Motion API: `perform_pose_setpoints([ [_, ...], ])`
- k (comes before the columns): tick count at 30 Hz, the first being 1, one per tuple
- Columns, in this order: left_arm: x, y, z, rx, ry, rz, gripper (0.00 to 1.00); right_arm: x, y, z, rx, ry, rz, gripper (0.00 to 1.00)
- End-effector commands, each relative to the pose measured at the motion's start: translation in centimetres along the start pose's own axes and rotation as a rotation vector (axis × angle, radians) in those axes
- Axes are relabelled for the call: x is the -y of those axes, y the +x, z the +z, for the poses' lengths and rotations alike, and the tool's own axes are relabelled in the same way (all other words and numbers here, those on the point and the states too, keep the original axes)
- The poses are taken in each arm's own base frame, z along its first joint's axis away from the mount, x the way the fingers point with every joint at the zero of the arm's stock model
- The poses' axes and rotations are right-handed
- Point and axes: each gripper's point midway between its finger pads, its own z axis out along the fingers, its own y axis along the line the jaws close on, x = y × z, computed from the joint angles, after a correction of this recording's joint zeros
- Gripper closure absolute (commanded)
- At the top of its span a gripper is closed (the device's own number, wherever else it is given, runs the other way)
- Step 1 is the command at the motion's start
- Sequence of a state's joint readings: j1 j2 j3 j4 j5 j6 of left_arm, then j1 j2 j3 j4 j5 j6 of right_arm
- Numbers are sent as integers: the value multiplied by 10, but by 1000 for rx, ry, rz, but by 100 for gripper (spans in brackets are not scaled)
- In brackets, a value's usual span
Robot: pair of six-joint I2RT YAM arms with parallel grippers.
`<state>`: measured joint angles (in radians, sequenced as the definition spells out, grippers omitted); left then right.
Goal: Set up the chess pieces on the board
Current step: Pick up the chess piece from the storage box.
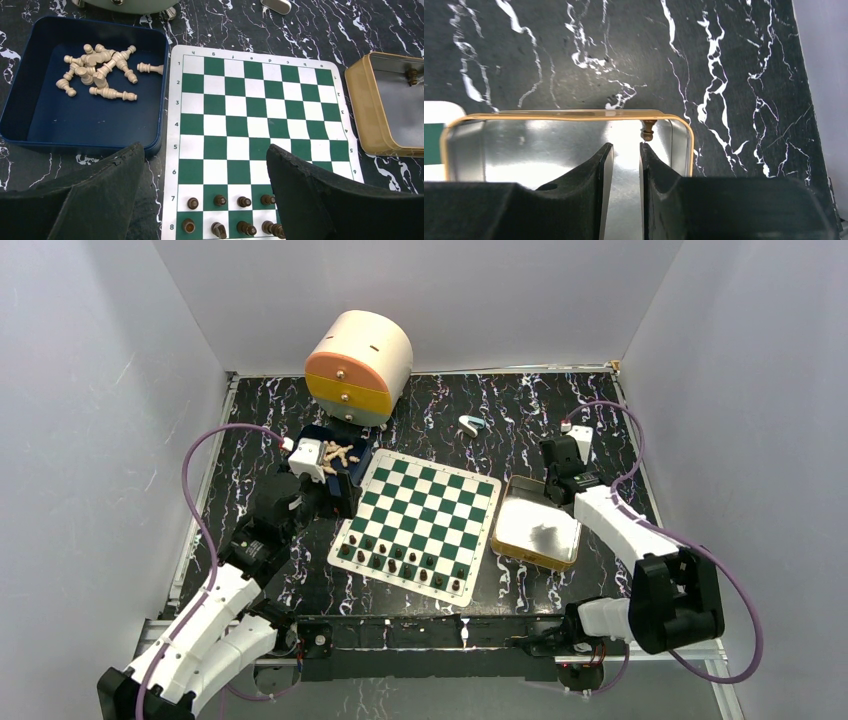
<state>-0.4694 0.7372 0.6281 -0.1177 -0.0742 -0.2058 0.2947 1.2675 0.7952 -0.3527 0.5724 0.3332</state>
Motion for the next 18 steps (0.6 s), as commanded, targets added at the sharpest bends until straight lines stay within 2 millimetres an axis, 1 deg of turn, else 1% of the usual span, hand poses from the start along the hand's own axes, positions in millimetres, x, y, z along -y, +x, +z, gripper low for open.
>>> perform_pose_setpoints([
  [1,6,-9,-4,41,30,19,12,3,-1,14,16,13,10,67],
  [6,9,-10,-6,47,39,23,12,10,14,22,2,38,14,67],
  [10,9,-10,-6,48,38,24,12,19,19,26,13,71,16,67],
  [15,7,-15,-9,60,24,26,12,22,23,32,18,74,31,64],
  [18,5,-15,-10,64,15,29,12,22,28,36,8,73,36,64],
])
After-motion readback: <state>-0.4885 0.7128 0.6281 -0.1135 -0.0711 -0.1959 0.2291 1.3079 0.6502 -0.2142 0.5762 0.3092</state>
